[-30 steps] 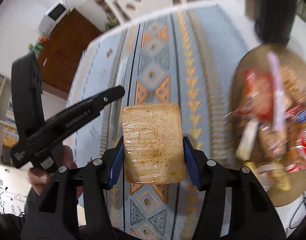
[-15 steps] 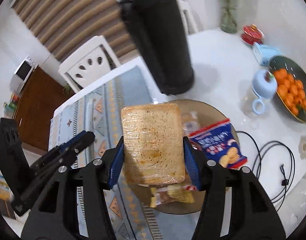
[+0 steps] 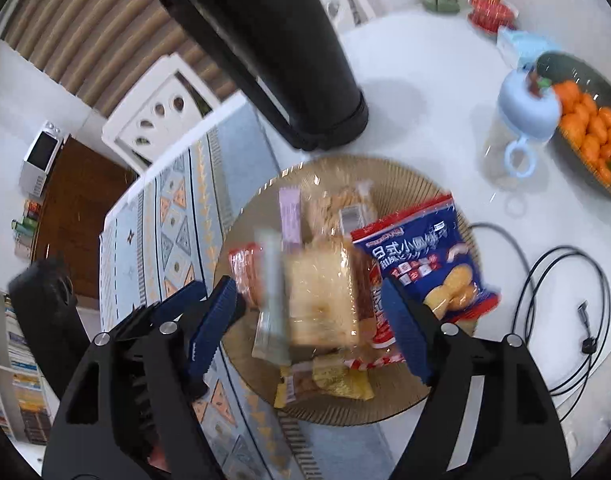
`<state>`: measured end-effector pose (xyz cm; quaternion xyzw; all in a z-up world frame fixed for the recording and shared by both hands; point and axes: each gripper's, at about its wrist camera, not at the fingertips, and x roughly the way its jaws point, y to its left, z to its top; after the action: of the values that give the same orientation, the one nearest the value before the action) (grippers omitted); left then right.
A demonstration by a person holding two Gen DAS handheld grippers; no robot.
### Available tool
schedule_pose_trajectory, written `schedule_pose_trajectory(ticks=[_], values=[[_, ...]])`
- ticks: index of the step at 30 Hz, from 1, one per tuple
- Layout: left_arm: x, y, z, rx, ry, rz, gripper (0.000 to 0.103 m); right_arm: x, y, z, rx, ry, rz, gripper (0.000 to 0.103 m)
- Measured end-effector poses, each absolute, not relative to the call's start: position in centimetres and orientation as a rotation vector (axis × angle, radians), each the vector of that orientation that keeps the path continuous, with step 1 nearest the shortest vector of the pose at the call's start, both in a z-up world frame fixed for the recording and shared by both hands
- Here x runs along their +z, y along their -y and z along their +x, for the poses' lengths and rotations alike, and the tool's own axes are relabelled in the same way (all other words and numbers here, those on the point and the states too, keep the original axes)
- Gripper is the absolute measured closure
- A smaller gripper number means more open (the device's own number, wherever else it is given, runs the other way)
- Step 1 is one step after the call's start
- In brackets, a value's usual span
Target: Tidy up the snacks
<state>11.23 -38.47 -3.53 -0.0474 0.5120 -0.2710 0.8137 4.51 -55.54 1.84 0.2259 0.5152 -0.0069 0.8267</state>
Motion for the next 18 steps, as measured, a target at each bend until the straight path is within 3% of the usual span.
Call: schedule_pose_trajectory(ticks=[1, 11, 18], values=[[-3.5, 38.0, 11.3, -0.574, -1.098, -0.109, 0.044, 2.2, 55.7, 4.3, -0.025, -1.086, 0.467, 0.027], [-1.1, 33.5, 10.2, -0.465, -1.042, -0.142, 0.043, 3.7, 53.7, 4.3, 0.005, -1.068, 0.421, 0.024], [1.7, 29.5, 8.9, -0.323, -0.952, -0.092, 0.019, 6.0, 47.8, 4.5, 0.025, -1.007, 0.237, 0.007]])
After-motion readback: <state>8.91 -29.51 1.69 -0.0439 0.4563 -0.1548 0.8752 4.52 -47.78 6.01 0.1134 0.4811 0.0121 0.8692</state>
